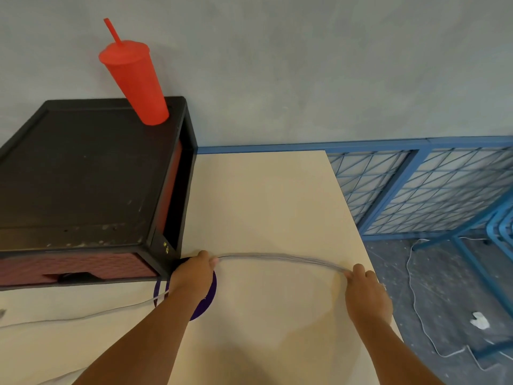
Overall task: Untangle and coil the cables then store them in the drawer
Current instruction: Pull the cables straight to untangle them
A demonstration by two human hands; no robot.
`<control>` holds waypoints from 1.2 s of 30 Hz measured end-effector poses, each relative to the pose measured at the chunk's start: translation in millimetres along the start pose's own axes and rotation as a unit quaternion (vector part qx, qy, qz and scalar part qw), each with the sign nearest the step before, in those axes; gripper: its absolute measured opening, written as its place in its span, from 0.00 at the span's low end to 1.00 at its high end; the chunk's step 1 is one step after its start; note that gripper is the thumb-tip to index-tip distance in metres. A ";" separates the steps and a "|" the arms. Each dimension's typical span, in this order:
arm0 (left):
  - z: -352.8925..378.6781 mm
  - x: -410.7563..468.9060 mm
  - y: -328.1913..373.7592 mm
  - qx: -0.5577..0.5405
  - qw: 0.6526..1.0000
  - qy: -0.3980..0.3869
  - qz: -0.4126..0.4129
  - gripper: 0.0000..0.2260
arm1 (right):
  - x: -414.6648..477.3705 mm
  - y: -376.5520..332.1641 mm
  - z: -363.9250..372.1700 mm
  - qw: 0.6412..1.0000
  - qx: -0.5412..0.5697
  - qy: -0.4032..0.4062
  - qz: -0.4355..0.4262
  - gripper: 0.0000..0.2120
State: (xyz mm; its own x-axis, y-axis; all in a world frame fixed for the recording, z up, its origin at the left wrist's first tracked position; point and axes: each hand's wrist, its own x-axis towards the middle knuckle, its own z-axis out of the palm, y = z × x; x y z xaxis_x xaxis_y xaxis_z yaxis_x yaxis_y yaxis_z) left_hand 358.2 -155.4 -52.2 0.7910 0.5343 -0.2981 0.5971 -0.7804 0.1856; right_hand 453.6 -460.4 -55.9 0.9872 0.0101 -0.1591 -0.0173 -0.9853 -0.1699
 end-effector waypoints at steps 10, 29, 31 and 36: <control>3.6 -31.2 -19.9 0.094 0.991 -0.010 0.091 0.13 | -24.5 26.2 13.7 0.999 -0.022 0.046 -0.007 0.15; 23.3 -69.8 -66.2 0.102 0.981 0.132 0.102 0.19 | -34.6 38.4 -5.7 0.997 -0.041 -0.012 -0.064 0.18; 19.4 -78.7 -71.1 0.085 0.986 0.121 0.076 0.22 | -42.3 42.1 -5.1 0.999 -0.005 -0.017 -0.045 0.25; 11.2 -109.2 -89.0 0.073 0.987 0.135 0.046 0.25 | -77.7 61.0 0.5 0.986 0.159 0.011 0.043 0.40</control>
State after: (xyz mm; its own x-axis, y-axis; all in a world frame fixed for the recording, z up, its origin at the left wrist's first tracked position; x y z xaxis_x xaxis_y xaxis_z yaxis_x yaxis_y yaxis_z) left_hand 217.2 -147.9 -46.7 0.8591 0.5113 -0.0229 0.5117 -0.8572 0.0581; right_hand 375.8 -521.2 -54.3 0.9830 -0.0779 -0.1660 -0.1462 -0.8793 -0.4532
